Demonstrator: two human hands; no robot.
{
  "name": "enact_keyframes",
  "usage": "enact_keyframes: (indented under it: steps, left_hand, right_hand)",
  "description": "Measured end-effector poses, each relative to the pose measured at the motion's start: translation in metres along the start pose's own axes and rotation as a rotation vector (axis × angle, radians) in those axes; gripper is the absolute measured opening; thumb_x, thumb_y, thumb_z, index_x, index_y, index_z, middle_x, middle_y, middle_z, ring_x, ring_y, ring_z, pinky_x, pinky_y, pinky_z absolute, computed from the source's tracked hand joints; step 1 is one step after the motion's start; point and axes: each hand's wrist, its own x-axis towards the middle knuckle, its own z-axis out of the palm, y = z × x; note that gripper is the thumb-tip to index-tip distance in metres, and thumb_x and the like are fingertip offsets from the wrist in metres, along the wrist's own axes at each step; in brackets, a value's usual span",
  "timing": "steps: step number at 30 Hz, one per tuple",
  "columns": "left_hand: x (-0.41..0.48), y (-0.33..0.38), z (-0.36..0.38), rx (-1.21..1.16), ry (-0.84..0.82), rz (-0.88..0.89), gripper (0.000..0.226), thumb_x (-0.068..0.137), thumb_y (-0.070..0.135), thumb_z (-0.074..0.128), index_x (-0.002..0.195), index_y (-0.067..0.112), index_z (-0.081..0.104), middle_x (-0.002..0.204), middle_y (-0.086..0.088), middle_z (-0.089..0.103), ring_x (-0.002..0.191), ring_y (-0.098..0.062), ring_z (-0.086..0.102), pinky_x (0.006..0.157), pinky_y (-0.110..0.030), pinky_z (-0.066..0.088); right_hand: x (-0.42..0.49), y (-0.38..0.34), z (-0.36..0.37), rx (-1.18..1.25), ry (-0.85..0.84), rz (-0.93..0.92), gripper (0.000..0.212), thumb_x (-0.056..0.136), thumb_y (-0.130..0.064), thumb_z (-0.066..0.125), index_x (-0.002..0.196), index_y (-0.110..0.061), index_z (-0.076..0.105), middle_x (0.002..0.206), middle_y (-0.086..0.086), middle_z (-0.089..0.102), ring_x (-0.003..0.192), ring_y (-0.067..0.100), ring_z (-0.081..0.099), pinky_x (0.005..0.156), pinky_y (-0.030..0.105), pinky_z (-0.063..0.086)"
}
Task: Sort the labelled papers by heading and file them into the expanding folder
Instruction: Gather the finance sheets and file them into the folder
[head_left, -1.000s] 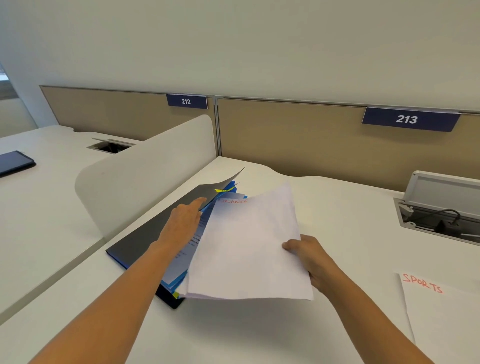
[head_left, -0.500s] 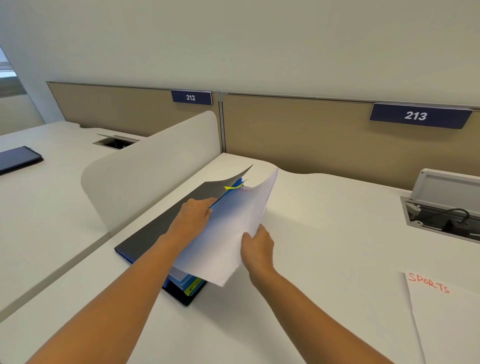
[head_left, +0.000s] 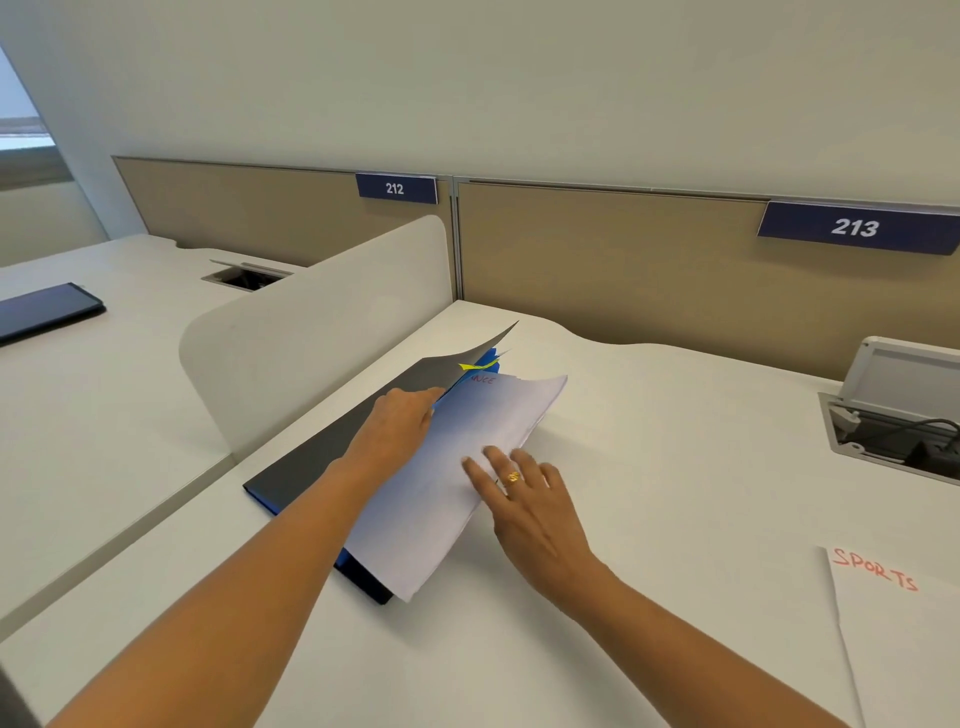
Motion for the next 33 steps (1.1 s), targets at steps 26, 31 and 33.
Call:
enact_keyframes:
  steps: [26,31,33]
  left_hand:
    - [-0.017,0.012,0.018,0.371,-0.057,0.031,0.055,0.101,0.015,0.033,0.150,0.016,0.007,0.135,-0.006,0.052,0.120,-0.021,0.055,0.102,-0.028,0.040]
    - [-0.021,0.013,0.019,0.373,0.008,-0.003,0.055,0.101,0.016,0.033,0.150,0.019,0.007,0.130,-0.004,0.056,0.114,-0.019,0.058,0.100,-0.027,0.042]
    - [-0.020,0.013,0.017,0.374,0.021,-0.014,0.056,0.101,0.017,0.034,0.150,0.020,0.007,0.125,-0.005,0.059,0.111,-0.018,0.060,0.098,-0.026,0.043]
  right_hand:
    - [0.094,-0.034,0.039,0.061,-0.599,-0.093,0.044,0.099,-0.015,0.038,0.142,-0.004,0.034,0.148,0.015,0.036,0.136,0.030,0.032,0.114,0.041,0.023]
    - [0.090,-0.030,0.039,-0.071,-0.611,-0.112,0.057,0.100,-0.029,0.036,0.150,-0.013,0.014,0.157,0.012,0.012,0.144,0.031,0.009,0.114,0.055,0.017]
    - [0.085,-0.027,0.037,-0.114,-0.569,-0.115,0.059,0.099,-0.030,0.040,0.149,-0.013,0.014,0.156,0.015,0.011,0.144,0.036,0.008,0.112,0.056,0.021]
